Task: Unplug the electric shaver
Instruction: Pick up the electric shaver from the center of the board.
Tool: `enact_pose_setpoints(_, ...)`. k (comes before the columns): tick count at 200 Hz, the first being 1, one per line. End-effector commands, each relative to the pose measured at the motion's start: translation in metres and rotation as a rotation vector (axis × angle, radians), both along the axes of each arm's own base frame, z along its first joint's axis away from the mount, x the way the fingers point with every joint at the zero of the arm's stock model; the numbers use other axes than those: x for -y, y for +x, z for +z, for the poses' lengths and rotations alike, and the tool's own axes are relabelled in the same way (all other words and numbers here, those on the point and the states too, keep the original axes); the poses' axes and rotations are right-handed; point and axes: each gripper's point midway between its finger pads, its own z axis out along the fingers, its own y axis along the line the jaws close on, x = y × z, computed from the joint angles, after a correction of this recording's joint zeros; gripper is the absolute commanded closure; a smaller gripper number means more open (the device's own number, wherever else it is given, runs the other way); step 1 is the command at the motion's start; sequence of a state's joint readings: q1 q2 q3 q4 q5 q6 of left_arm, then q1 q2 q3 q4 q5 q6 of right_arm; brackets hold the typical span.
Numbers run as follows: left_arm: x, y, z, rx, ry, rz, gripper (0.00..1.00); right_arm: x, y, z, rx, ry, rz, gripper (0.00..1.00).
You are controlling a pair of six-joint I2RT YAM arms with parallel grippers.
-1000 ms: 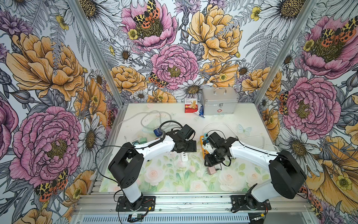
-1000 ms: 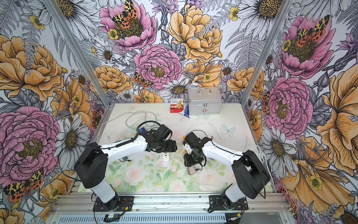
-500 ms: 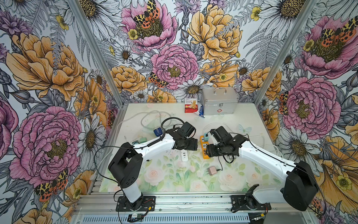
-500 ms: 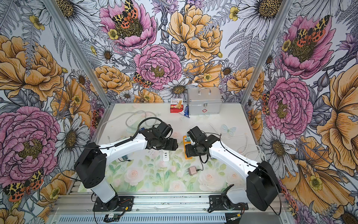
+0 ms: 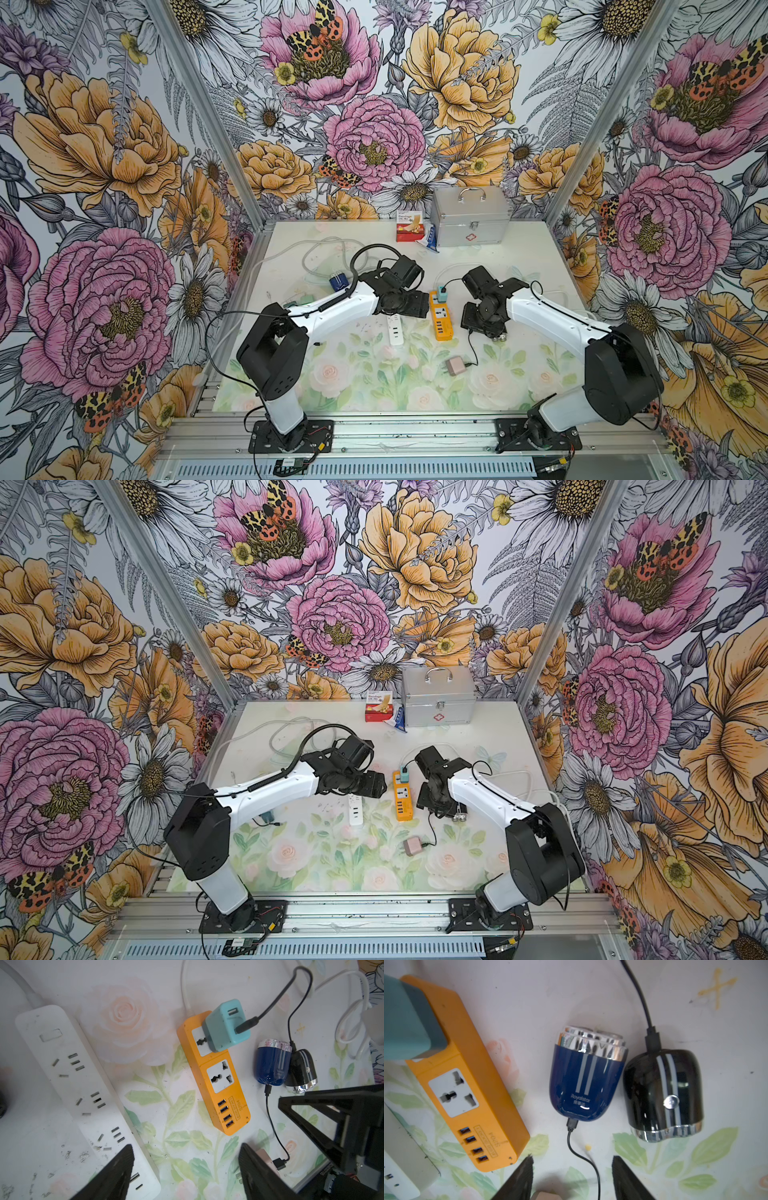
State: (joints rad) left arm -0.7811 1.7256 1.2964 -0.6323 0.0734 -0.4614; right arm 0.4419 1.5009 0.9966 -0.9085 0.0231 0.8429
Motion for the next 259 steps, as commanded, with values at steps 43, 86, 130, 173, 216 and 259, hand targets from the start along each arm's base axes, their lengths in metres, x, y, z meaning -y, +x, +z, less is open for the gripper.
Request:
enact_pose_setpoints(43, -0.002, 0.01, 0.005, 0.035, 0.009, -0.018, 0.19, 0.012, 0.02, -0.01, -0.029, -0.051, -0.124, 0.35)
enact_pose_setpoints(86, -0.009, 0.015, 0.006, 0.035, 0.007, -0.003, 0.19, 0.013, 0.042, -0.01, -0.005, -0.096, -0.103, 0.29)
enact_pose_setpoints(130, -0.011, 0.018, 0.007, 0.034, 0.004, 0.006, 0.18, 0.017, 0.044, -0.026, -0.051, -0.11, -0.116, 0.27)
enact_pose_setpoints(173, -0.012, 0.021, 0.008, 0.035, 0.001, 0.016, 0.19, 0.02, 0.054, -0.033, -0.037, -0.137, -0.12, 0.28)
enact_pose_setpoints(216, -0.009, 0.021, 0.01, 0.031, -0.01, 0.02, 0.19, 0.013, 0.064, -0.041, -0.038, -0.111, -0.105, 0.32)
enact_pose_setpoints(259, -0.005, 0.016, 0.009, 0.031, -0.007, 0.016, 0.19, 0.013, 0.063, -0.052, -0.059, -0.123, -0.078, 0.35)
